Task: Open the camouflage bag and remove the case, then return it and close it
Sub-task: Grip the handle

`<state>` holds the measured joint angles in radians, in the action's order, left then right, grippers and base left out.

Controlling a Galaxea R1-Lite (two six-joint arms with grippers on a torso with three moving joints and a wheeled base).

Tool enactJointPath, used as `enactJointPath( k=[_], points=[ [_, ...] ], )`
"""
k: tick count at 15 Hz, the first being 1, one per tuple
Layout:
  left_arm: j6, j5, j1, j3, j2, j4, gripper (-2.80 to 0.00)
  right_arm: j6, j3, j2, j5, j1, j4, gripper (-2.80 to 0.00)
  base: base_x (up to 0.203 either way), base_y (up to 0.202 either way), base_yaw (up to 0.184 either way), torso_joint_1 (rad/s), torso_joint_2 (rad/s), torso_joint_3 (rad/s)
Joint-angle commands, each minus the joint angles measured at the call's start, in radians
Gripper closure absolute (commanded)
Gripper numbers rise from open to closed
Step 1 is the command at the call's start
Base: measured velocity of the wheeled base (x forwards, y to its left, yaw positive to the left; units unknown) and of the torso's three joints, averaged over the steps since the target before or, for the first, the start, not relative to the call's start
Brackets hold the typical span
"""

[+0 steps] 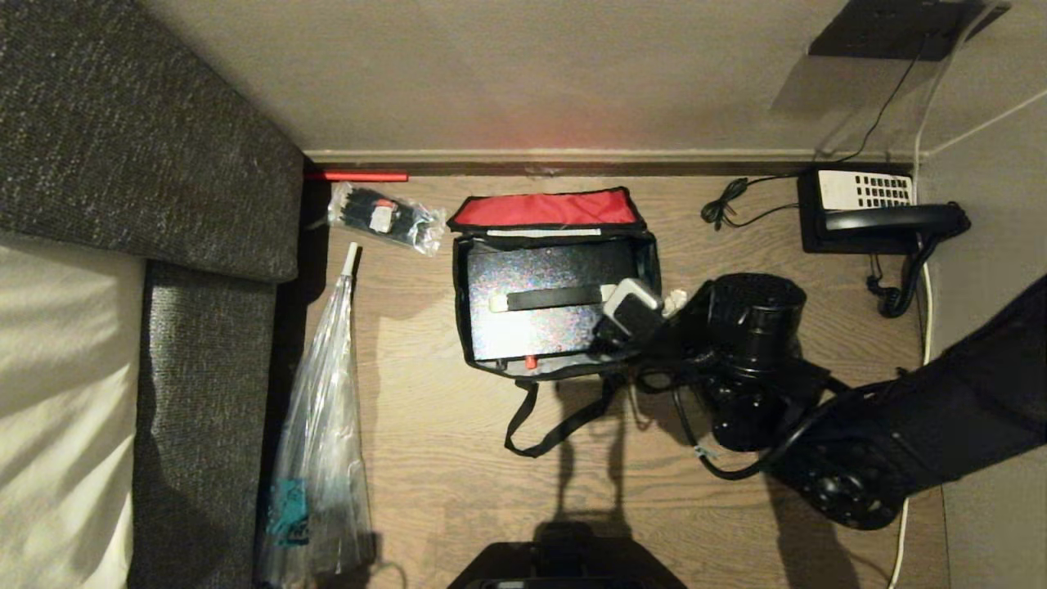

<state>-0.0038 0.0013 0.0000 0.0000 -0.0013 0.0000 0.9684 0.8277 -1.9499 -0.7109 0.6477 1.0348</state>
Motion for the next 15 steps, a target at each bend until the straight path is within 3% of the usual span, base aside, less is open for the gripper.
enactJointPath(
  k=[1,4,5,7,11,15],
  points=[
    [-0.001,0.0,0.0,0.002,0.001,0.0,0.0,-0.283,-0.021,0.178,-0.004,-0.041,-0.32,0.0,0.0,0.0,0.0,0.0,0.0,0.0],
    [-0.001,0.0,0.0,0.002,0.001,0.0,0.0,-0.569,-0.07,0.412,0.039,-0.15,-0.701,0.0,0.0,0.0,0.0,0.0,0.0,0.0],
    [-0.001,0.0,0.0,0.002,0.001,0.0,0.0,-0.695,-0.117,0.507,0.095,-0.184,-0.758,0.0,0.0,0.0,0.0,0.0,0.0,0.0],
    [-0.001,0.0,0.0,0.0,0.001,0.0,0.0,-0.831,-0.234,0.724,0.262,-0.26,-0.813,0.0,0.0,0.0,0.0,0.0,0.0,0.0],
    [-0.001,0.0,0.0,0.001,0.001,0.0,0.0,-0.927,-0.551,1.238,0.552,-0.434,-0.862,0.0,0.0,0.0,0.0,0.0,0.0,0.0],
    [-0.001,0.0,0.0,0.002,0.001,0.0,0.0,-0.923,-0.788,1.707,0.694,-0.573,-0.851,0.0,0.0,0.0,0.0,0.0,0.0,0.0]
  ],
)
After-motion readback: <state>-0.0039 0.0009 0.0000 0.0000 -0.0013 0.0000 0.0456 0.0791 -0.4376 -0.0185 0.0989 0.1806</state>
